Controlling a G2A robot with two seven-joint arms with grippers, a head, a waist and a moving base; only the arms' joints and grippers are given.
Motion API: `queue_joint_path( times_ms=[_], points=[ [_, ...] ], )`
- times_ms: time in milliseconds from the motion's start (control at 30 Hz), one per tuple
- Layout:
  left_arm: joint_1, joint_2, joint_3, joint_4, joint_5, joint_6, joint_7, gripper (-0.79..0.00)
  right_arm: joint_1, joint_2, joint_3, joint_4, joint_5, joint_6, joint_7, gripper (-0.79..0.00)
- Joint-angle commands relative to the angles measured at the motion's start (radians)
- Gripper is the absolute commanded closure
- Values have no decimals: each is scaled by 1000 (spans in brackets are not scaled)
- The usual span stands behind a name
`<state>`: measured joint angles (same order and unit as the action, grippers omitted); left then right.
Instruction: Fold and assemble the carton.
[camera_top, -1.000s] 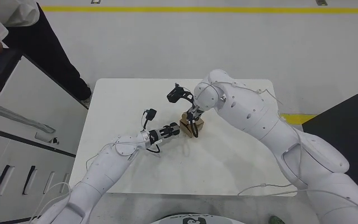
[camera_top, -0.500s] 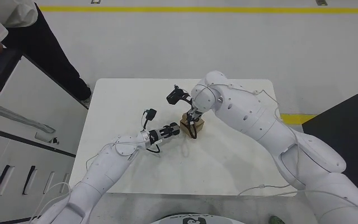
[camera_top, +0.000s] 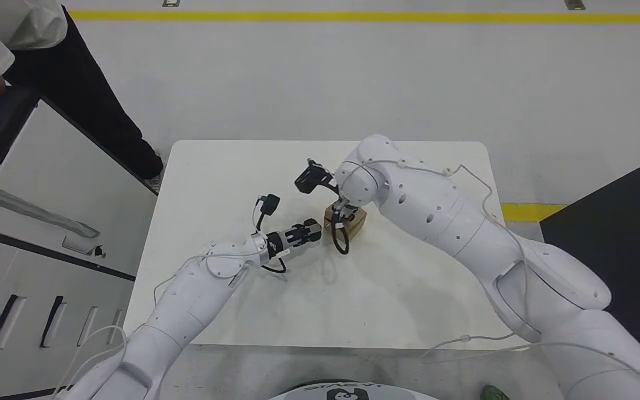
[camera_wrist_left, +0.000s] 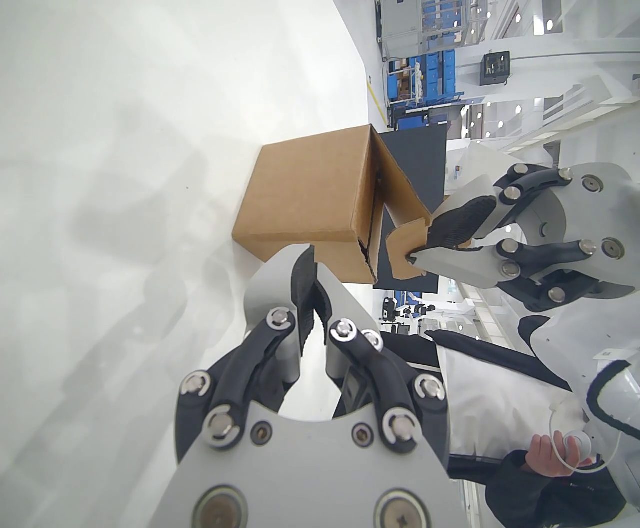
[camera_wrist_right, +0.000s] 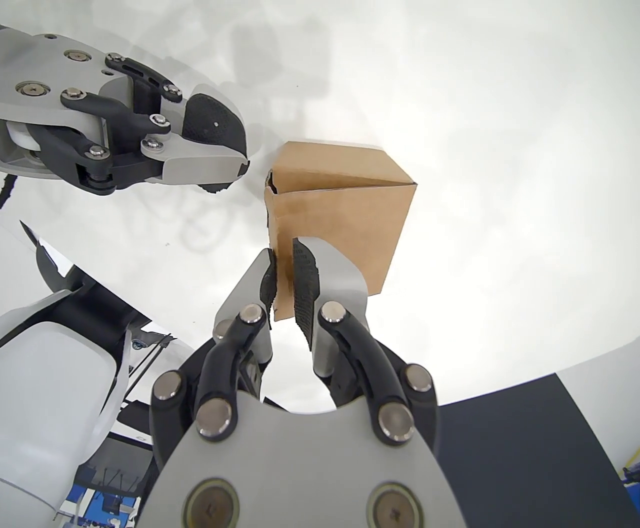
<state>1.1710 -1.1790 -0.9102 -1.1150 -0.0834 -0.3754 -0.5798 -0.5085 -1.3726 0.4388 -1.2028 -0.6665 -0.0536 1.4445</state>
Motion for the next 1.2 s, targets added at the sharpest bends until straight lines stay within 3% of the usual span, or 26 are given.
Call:
queue_joint_path(
  times_ms=[0, 133, 400, 500, 567, 667, 1167],
  points=[
    [0, 0, 0, 0, 0, 0, 0, 0, 2, -3, -3, 1, -11, 0, 1, -139],
    [0, 0, 0, 0, 0, 0, 0, 0, 2, -9, -6, 6, -30, 3, 3, -200],
    [0, 0, 0, 0, 0, 0, 0, 0, -5, -17, -7, 16, -60, -2, 6, -206],
    [0, 0, 0, 0, 0, 0, 0, 0, -8, -20, -5, 18, -67, -4, 7, -172],
    [0, 0, 0, 0, 0, 0, 0, 0, -10, -22, -3, 20, -70, -3, 6, -92],
    [0, 0, 0, 0, 0, 0, 0, 0, -13, -24, 0, 22, -75, -7, 8, -46],
    [0, 0, 0, 0, 0, 0, 0, 0, -33, -32, 17, 29, -90, -21, 20, 0]
  ],
)
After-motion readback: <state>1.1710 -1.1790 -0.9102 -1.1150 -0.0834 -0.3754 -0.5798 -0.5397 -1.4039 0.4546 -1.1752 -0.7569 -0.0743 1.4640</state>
